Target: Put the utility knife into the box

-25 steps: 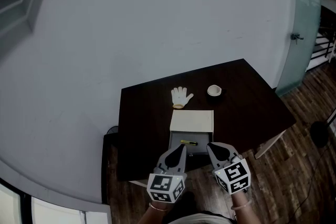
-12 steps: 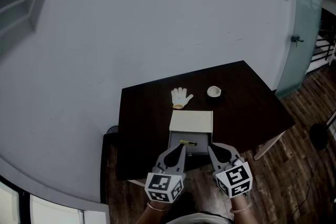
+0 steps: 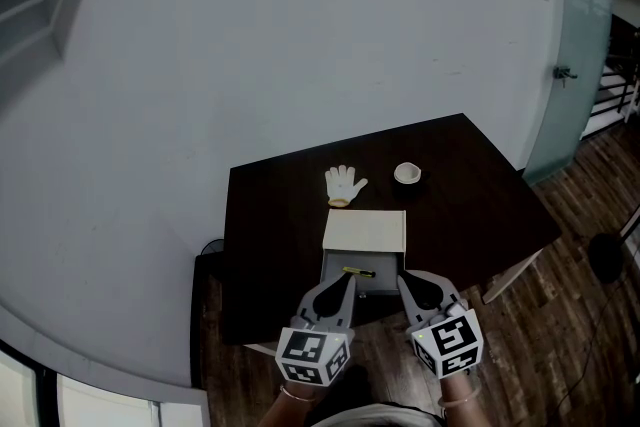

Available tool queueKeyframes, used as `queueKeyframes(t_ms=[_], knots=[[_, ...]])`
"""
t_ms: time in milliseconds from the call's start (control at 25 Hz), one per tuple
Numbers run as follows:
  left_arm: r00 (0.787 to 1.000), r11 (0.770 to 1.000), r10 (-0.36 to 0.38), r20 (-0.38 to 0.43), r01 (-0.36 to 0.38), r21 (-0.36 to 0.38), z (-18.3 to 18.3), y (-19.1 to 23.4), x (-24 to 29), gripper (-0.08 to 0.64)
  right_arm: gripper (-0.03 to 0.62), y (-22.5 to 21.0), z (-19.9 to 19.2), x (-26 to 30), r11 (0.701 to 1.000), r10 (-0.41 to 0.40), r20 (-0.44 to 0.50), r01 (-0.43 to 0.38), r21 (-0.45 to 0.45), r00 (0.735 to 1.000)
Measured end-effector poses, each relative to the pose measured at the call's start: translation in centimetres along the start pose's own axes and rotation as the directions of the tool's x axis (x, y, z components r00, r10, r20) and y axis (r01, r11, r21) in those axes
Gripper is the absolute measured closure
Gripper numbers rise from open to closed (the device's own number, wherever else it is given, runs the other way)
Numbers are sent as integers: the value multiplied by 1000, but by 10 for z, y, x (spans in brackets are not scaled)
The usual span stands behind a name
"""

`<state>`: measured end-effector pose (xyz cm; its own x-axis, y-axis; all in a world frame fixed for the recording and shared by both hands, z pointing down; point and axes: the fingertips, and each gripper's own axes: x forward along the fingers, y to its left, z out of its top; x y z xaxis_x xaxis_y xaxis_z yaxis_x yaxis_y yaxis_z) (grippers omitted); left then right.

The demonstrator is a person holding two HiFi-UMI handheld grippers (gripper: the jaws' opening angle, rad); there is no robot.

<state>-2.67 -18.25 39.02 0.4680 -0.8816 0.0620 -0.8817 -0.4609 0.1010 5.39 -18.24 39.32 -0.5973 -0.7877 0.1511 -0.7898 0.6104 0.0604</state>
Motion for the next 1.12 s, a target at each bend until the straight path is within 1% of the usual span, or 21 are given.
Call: queueKeyframes(t_ms=[520,840,1120], knots=[[1000,1000,-22,3,22,-13,1,9,1,541,586,7,0,7,1000,-17,-27,17,-7,999],[1000,999,-21,0,21,-30,-4,18,5,541,586,2,0,18,1000,-31,-4,31,-2,1000],[1000,999,-25,4,25,-38,-4,28,12,541,586,-4,-1,28,998,-52,9,52,22,999]])
